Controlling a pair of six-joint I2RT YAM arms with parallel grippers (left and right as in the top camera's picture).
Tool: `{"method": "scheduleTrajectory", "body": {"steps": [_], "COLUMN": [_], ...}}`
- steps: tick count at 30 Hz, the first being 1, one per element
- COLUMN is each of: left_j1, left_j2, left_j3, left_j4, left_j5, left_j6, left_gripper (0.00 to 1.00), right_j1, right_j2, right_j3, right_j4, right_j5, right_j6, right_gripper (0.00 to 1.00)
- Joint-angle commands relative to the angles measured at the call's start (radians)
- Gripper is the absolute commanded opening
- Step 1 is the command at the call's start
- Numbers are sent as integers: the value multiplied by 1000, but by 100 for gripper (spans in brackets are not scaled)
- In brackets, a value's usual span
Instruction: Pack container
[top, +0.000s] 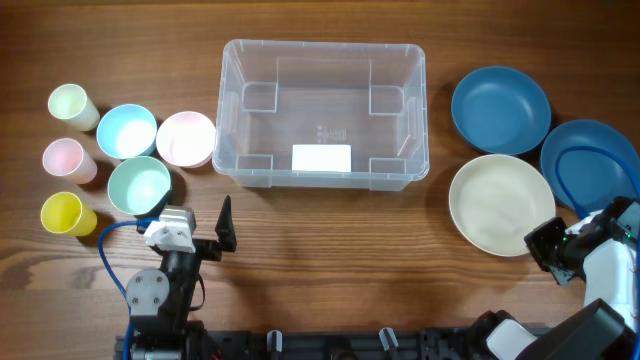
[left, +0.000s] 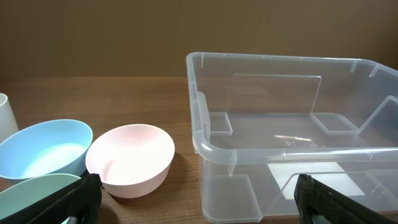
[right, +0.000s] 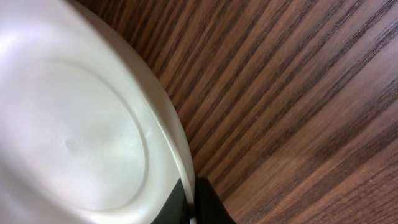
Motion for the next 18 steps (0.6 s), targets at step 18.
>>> {"method": "scheduleTrajectory", "body": {"steps": [18], "left_j1": [-6], "left_j2": [-7], "left_j3": [-9], "left_j4": [3], "left_j5": [1], "left_j6": [15], "left_gripper": [100], "right_j1": [-2], "right_j2": [-312], "right_j3": [114], "right_j4": [-150], "right_j5": [-223], "right_j6": [-82], "right_gripper": [4]}}
